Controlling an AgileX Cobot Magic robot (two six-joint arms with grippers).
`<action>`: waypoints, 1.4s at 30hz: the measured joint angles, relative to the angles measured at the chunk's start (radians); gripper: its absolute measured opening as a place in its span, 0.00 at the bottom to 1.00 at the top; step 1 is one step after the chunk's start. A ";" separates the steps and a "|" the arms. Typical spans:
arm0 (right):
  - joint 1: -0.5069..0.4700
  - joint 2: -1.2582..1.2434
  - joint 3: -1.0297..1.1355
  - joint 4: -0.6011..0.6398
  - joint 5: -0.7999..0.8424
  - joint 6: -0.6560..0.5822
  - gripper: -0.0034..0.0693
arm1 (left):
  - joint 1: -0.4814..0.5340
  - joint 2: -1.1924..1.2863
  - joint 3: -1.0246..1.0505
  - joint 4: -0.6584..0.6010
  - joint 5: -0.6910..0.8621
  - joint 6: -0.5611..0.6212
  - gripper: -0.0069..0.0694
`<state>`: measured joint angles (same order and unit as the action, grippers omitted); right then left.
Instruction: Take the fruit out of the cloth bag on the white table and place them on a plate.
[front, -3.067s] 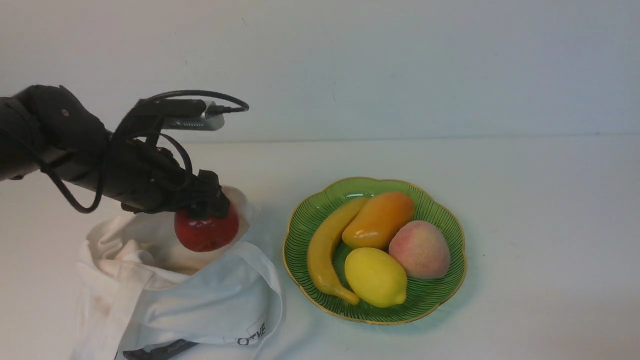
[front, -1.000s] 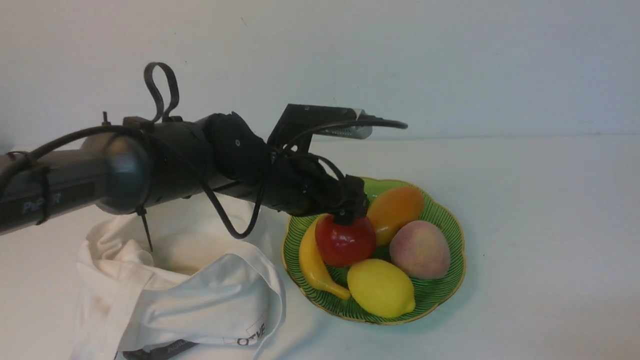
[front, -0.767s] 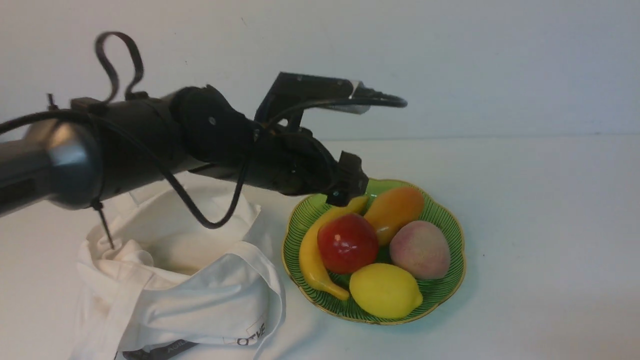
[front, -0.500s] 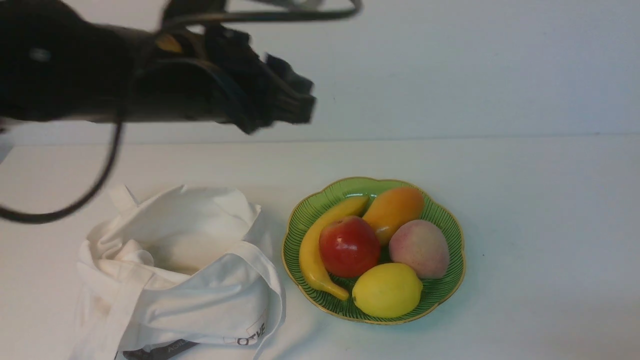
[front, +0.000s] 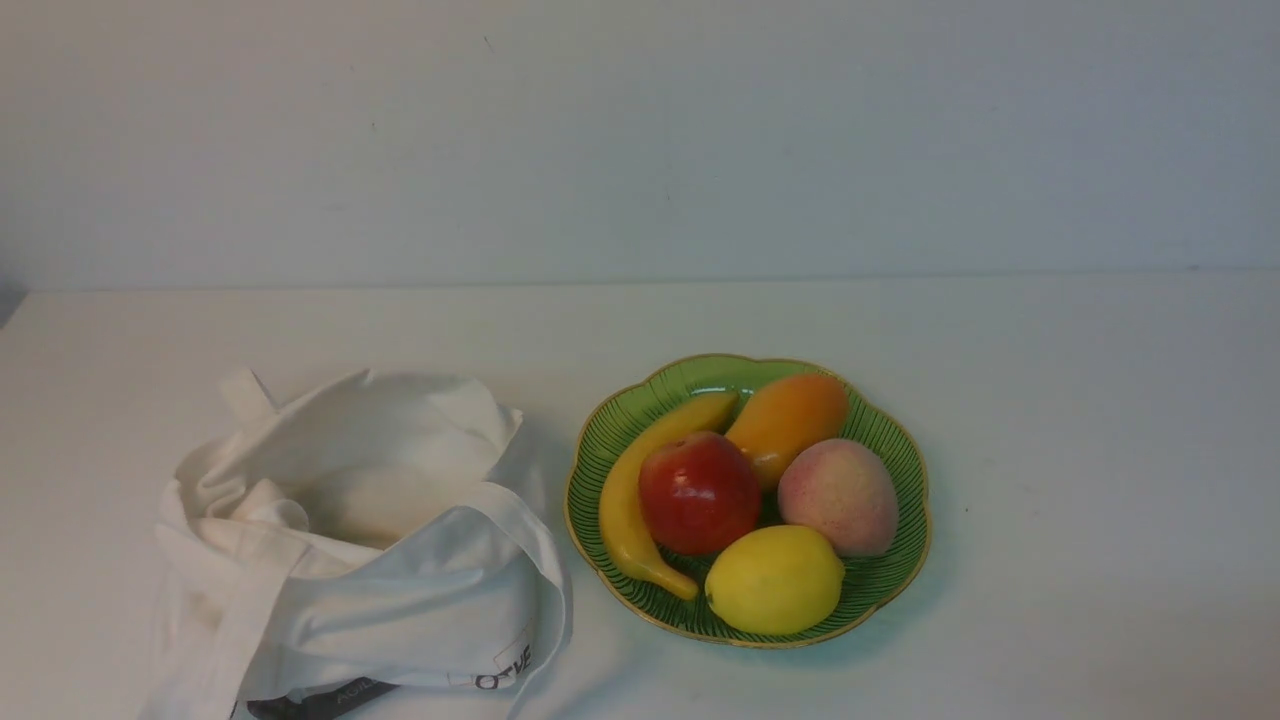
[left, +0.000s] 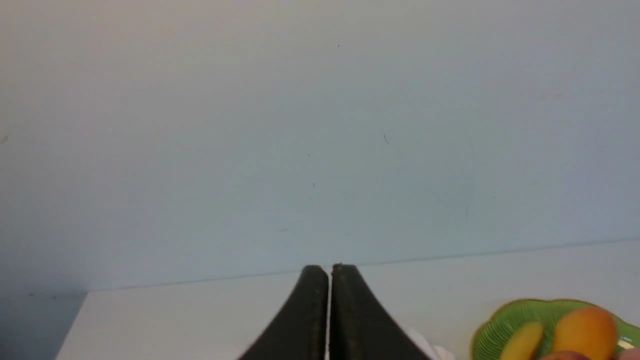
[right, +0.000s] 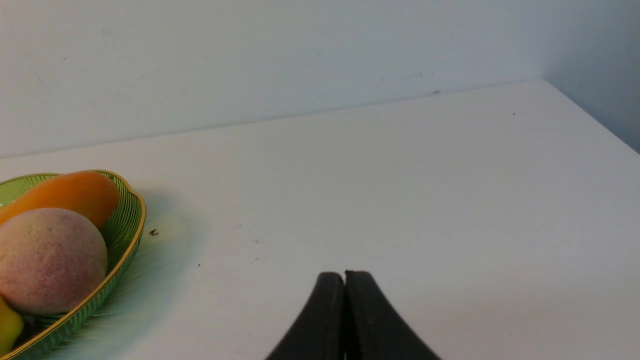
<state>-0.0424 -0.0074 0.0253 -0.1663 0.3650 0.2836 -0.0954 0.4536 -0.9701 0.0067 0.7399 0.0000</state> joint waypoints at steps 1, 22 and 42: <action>0.000 0.000 0.000 0.000 0.000 0.000 0.03 | 0.001 -0.045 0.034 -0.017 0.007 -0.006 0.08; 0.000 0.000 0.000 0.000 0.000 0.000 0.03 | 0.001 -0.136 0.171 -0.393 0.169 0.201 0.08; 0.000 0.000 0.000 0.000 0.000 0.000 0.03 | -0.022 -0.165 0.314 -0.225 -0.063 0.190 0.08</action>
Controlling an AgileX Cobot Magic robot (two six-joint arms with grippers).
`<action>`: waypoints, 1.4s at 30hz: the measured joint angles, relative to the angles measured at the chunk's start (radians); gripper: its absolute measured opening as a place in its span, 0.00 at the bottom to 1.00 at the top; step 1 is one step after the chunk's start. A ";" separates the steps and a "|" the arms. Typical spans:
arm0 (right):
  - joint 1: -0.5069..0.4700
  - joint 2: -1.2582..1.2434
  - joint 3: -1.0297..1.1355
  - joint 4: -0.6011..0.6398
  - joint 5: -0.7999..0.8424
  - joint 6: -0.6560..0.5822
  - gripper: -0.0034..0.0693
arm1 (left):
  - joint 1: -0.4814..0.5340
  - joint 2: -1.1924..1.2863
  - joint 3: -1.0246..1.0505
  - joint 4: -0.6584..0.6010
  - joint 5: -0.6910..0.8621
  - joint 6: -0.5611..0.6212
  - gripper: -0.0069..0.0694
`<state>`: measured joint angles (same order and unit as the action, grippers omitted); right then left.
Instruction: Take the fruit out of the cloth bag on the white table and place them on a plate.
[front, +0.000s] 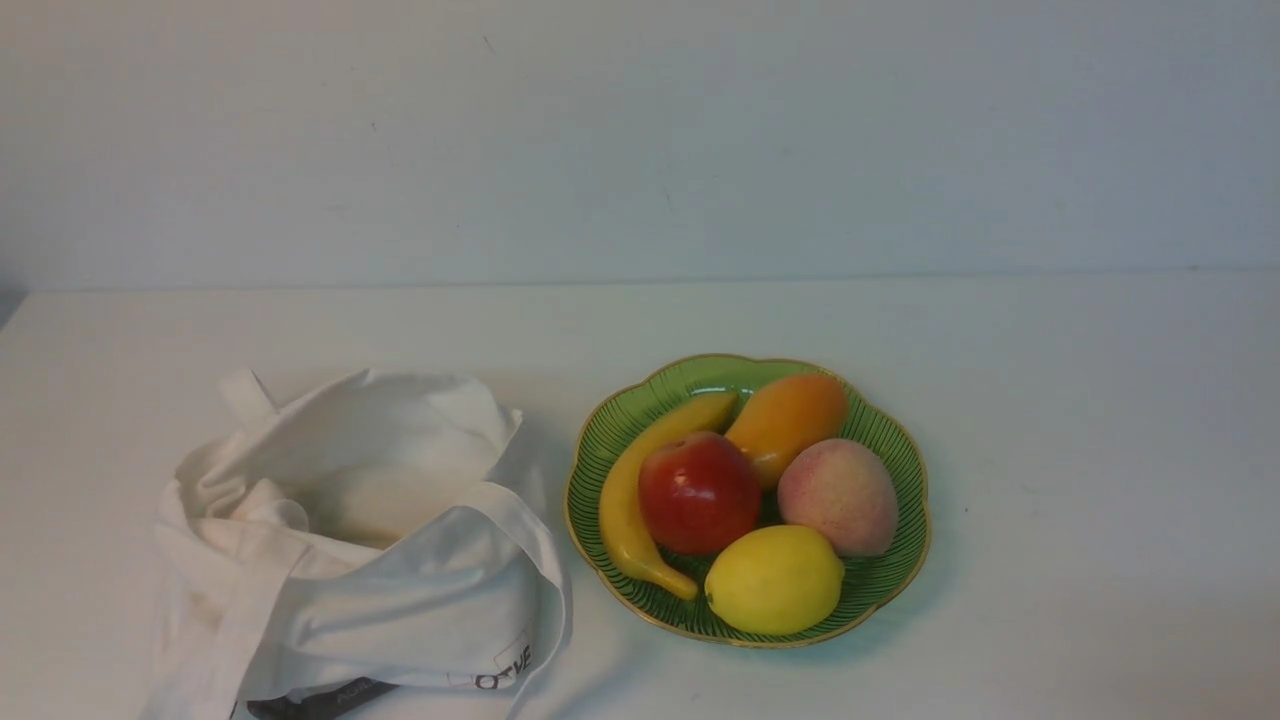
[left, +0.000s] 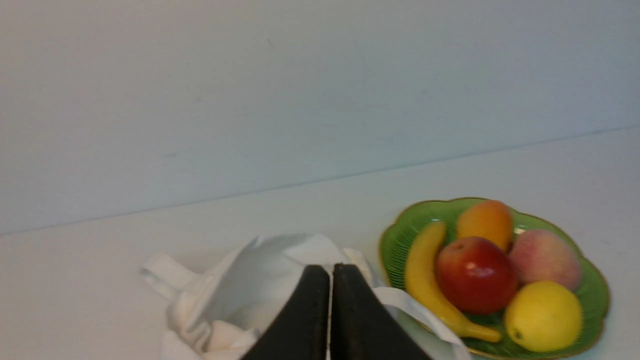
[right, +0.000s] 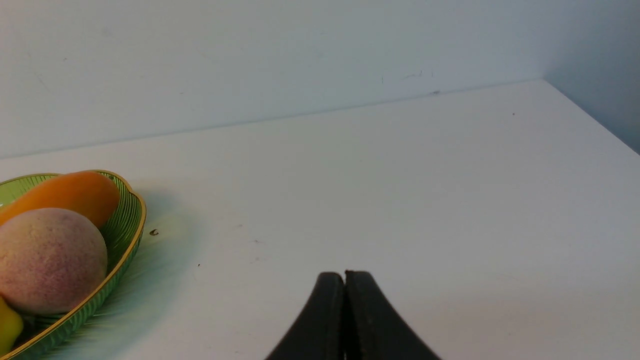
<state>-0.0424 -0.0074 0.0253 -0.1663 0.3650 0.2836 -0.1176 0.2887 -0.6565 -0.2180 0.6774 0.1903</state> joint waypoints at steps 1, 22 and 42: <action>0.000 0.000 0.000 0.000 0.000 0.000 0.03 | -0.002 -0.013 0.042 0.034 -0.038 -0.019 0.08; 0.000 0.000 0.000 0.001 0.000 -0.003 0.03 | 0.053 -0.299 0.682 0.218 -0.288 -0.070 0.08; 0.000 0.000 0.000 0.000 0.000 -0.003 0.03 | 0.053 -0.299 0.682 0.218 -0.289 -0.072 0.08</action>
